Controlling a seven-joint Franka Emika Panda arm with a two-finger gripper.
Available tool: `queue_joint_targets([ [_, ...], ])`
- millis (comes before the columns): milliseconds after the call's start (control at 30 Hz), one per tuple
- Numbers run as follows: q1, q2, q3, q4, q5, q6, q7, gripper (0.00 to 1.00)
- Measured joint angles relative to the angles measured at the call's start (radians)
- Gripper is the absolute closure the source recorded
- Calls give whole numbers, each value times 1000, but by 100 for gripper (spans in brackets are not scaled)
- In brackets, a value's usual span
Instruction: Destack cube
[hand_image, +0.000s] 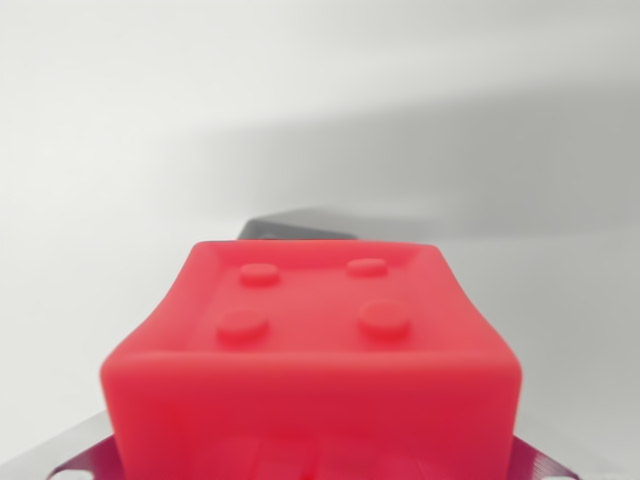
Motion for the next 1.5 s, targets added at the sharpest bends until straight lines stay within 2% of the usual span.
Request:
queue_joint_targets([
  [867,-41,136,3,158,21,-23,-212,100],
  [1500,-81,239,18,289,25,-51,-360,100],
])
